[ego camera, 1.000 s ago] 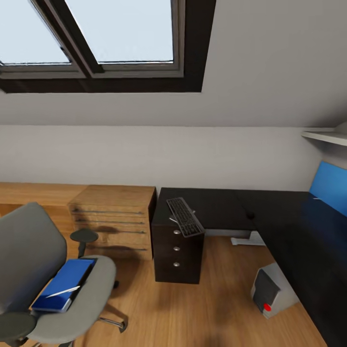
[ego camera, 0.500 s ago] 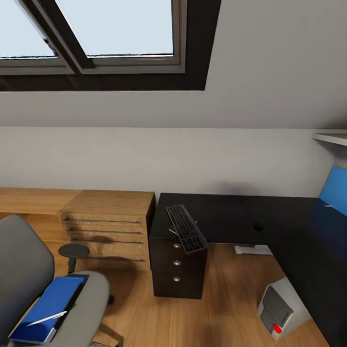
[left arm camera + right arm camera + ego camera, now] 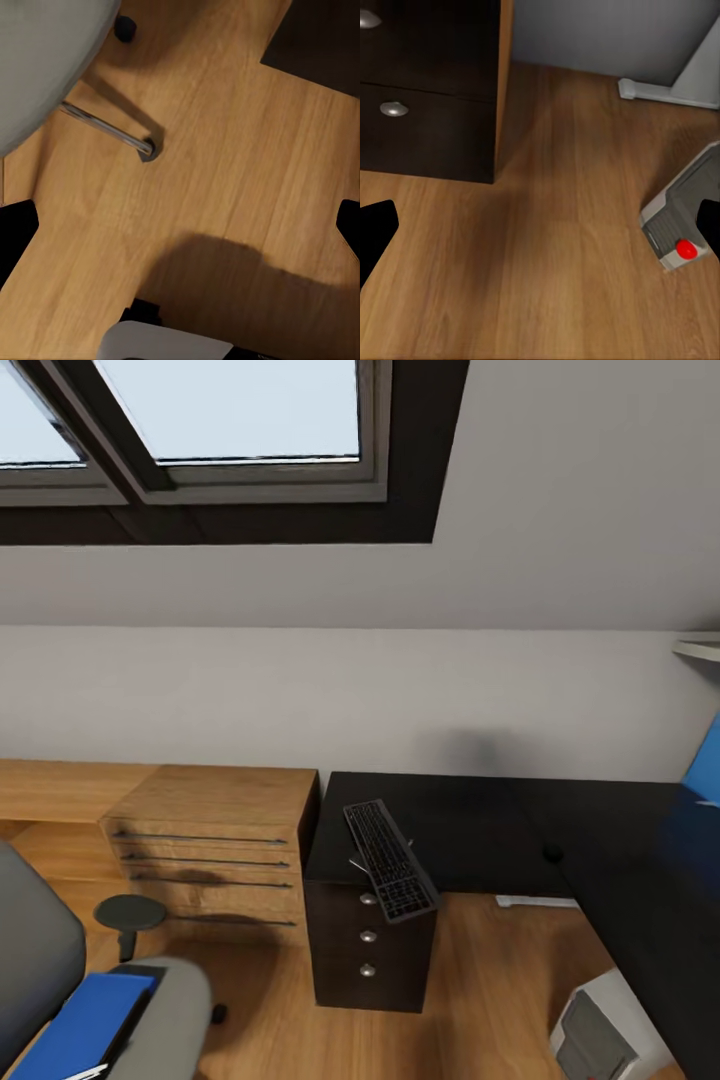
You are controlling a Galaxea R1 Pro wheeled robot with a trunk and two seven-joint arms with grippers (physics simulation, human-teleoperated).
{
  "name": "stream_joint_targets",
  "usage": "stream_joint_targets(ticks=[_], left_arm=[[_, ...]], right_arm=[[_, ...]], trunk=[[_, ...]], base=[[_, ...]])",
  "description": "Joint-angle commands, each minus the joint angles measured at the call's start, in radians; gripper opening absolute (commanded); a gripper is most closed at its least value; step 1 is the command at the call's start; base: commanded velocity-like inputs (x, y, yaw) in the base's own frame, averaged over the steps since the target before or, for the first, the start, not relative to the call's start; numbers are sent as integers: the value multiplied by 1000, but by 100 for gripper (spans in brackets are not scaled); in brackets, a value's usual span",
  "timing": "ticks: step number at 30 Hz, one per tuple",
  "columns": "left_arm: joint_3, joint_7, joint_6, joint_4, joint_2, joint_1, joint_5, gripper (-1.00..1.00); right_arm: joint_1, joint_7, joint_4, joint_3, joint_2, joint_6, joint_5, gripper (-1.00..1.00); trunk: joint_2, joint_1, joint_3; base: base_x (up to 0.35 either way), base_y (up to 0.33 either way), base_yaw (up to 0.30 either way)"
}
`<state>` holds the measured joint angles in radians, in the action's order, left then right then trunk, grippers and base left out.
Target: In the bedroom, organize the workspace by keeping the computer under the desk, ensuring the monitor is on the desk, placing the keyboard on the desk next to the monitor, placing the mouse on the desk next to the keyboard, moving the folder from the swivel chair onto the desk next to the mouse, stacking the notebook on top of the folder with the pen on top of the notebook, and positioning the swivel chair next to the desk.
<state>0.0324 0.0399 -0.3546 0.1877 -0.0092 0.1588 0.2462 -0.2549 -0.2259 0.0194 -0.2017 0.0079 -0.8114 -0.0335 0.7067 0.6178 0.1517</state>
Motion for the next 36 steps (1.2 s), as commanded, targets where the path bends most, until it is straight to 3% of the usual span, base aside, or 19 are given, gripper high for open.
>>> stream_joint_targets(ticks=[1, 7, 16, 18, 20, 26, 32, 36], left_arm=[[3, 1, -3, 0, 0, 1, -1, 100], [3, 1, -3, -1, -1, 1, -1, 100], [-1, 1, -3, -1, -7, 1, -4, 100], [-1, 1, -3, -1, -11, 1, -4, 100], [-2, 1, -2, -1, -20, 1, -4, 100], [-1, 3, 0, -1, -23, 1, -2, 100], [-3, 8, 5, 11, -49, 1, -3, 100], [-5, 29, 32, 82, -75, 1, -7, 100]], right_arm=[[-1, -6, 2, -8, 1, -3, -3, 100], [-1, -6, 2, -8, 1, -3, -3, 100], [-1, -7, 1, -2, -3, -3, -10, 100], [-1, -8, 0, 14, -4, -3, -28, 100], [-1, -8, -4, 47, -6, -3, -75, 100], [-1, -7, -41, 56, -2, 0, -92, 100], [-2, -4, -169, 59, 1, 103, -101, 100], [-4, 0, -313, 59, 1, 259, -103, 100]], trunk=[[1, 1, 2], [1, 1, 2], [1, 1, 2], [1, 1, 2], [15, 8, 8], [57, 31, 27], [99, 54, 45], [127, 70, 58]], base=[[322, 0, 0], [249, 0, 0], [26, 0, 0], [1, 0, 0], [0, 0, 0], [0, 0, 0], [0, 0, 0], [0, 0, 0]])
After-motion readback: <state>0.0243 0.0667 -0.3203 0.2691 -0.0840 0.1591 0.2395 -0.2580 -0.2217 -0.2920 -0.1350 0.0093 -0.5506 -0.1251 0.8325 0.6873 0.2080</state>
